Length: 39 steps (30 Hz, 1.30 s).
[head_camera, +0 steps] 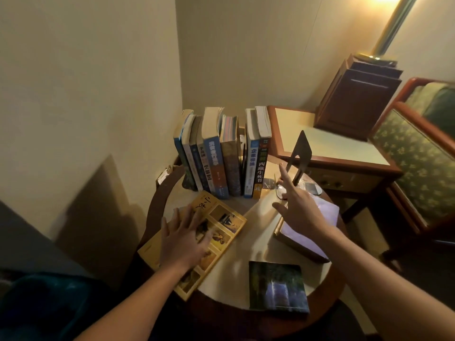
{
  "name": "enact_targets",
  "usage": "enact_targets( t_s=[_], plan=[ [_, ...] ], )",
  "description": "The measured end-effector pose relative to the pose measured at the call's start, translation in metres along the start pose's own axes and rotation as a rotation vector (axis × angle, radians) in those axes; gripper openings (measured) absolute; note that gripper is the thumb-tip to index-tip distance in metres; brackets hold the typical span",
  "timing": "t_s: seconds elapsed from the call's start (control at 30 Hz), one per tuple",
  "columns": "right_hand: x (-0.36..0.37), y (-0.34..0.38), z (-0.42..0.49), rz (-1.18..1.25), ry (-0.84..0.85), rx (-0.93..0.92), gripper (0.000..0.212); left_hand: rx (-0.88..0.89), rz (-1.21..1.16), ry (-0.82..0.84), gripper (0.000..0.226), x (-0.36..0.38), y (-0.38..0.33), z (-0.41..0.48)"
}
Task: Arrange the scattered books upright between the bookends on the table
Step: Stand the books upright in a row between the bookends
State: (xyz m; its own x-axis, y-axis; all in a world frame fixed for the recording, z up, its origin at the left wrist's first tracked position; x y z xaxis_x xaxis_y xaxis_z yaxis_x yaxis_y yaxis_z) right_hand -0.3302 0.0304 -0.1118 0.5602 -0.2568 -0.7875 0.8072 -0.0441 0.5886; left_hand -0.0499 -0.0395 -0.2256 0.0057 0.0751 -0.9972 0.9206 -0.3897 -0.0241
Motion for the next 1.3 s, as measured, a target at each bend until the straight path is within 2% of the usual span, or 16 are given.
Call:
enact_targets(
  t_s=[0.27,0.4,0.5,0.7,0.8,0.9,1.03,1.1,1.2,1.3],
  plan=[
    [0.040,0.013,-0.041,0.072,0.061,0.011,0.087,-0.104,-0.074,0.032,0.073,0.005,0.034,-0.050],
    [0.074,0.028,-0.043,0.094,0.167,0.064,0.079,-0.231,-0.162,0.061,0.083,0.005,0.048,-0.067],
    [0.096,0.031,-0.038,0.165,0.278,0.150,0.075,-0.331,-0.327,0.106,0.093,0.004,0.056,-0.076],
    [0.114,0.030,-0.026,0.203,0.306,0.308,0.080,-0.489,-0.655,0.084,0.098,0.002,0.060,-0.087],
    [0.118,0.032,-0.025,0.198,0.322,0.359,0.085,-0.514,-0.718,0.101,0.098,-0.003,0.060,-0.086],
    [0.122,0.033,-0.025,0.178,0.328,0.368,0.086,-0.537,-0.743,0.050,0.094,-0.012,0.062,-0.085],
    [0.127,0.034,-0.024,0.154,0.334,0.385,0.083,-0.431,-0.758,-0.187,0.077,-0.031,0.055,-0.087],
    [0.127,0.035,-0.025,0.163,0.331,0.397,0.082,-0.441,-0.881,-0.135,0.067,-0.029,0.051,-0.082],
    [0.125,0.035,-0.027,0.184,0.341,0.413,0.082,-0.553,-1.253,0.031,0.050,-0.022,0.047,-0.078],
    [0.118,0.036,-0.028,0.227,0.352,0.424,0.081,-0.555,-1.427,0.047,0.048,-0.029,0.047,-0.077]
  ],
)
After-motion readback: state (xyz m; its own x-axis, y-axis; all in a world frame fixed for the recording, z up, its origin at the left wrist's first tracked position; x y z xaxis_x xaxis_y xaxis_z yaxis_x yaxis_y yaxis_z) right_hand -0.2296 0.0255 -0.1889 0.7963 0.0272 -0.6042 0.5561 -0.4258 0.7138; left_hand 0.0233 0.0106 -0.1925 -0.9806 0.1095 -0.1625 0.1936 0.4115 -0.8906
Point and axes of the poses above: each hand's wrist, its own z-axis towards the middle knuckle, its own x-axis out of the palm, y = z × x, the point moved 3 cm from there along z, towards the middle knuckle, and after that the axes turned 14 degrees about z, right-handed, at the moved point
